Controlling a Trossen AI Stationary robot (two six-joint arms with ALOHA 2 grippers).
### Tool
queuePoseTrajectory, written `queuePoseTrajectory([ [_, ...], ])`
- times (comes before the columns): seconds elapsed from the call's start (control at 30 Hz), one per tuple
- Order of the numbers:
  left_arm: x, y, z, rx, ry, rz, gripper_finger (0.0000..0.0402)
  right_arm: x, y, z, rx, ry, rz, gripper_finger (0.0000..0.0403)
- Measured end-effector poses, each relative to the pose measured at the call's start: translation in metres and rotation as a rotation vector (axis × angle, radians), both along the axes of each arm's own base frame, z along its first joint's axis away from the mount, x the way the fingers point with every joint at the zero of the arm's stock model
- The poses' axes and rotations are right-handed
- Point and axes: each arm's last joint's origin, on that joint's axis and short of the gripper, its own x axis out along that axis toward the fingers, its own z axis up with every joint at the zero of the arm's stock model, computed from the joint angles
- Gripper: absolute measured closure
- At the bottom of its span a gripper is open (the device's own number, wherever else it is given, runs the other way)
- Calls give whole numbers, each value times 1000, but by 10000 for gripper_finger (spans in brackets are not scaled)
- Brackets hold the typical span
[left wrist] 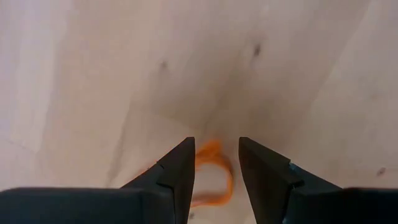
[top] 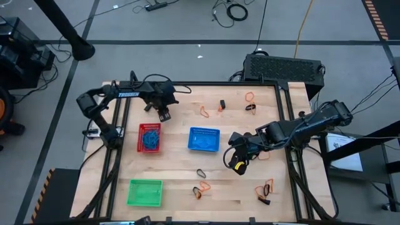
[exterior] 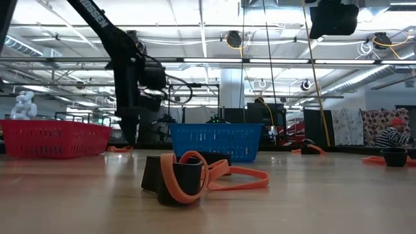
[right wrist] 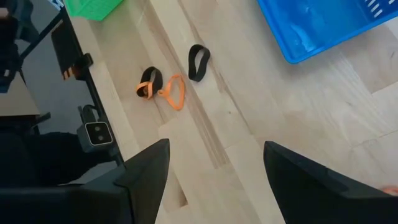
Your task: Sort rubber bands into baskets
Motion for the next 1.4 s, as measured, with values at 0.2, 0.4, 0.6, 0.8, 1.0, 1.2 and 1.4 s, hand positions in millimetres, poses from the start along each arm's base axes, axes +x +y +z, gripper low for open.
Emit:
queuePoseTrajectory([
  [0.2,2,2,-13,-22,38,14,269,0,0,0,0,1,1,151],
  [0.4,3,3,-13,-7,36,14,301,0,0,0,0,1,3,151],
  [0.6,12,7,-2,49,-14,91,391,0,0,0,-9,-2,18,151],
  [0.8,20,1,20,71,-85,120,397,0,0,0,-24,-6,49,151],
  [1.0,13,-5,49,98,-147,178,398,-2,2,-1,-42,2,87,151],
  [1.2,-1,-14,72,108,-175,245,399,-5,5,-2,-69,10,141,151],
  [1.4,-12,-39,98,109,-220,298,400,-12,6,0,-98,26,181,151],
])
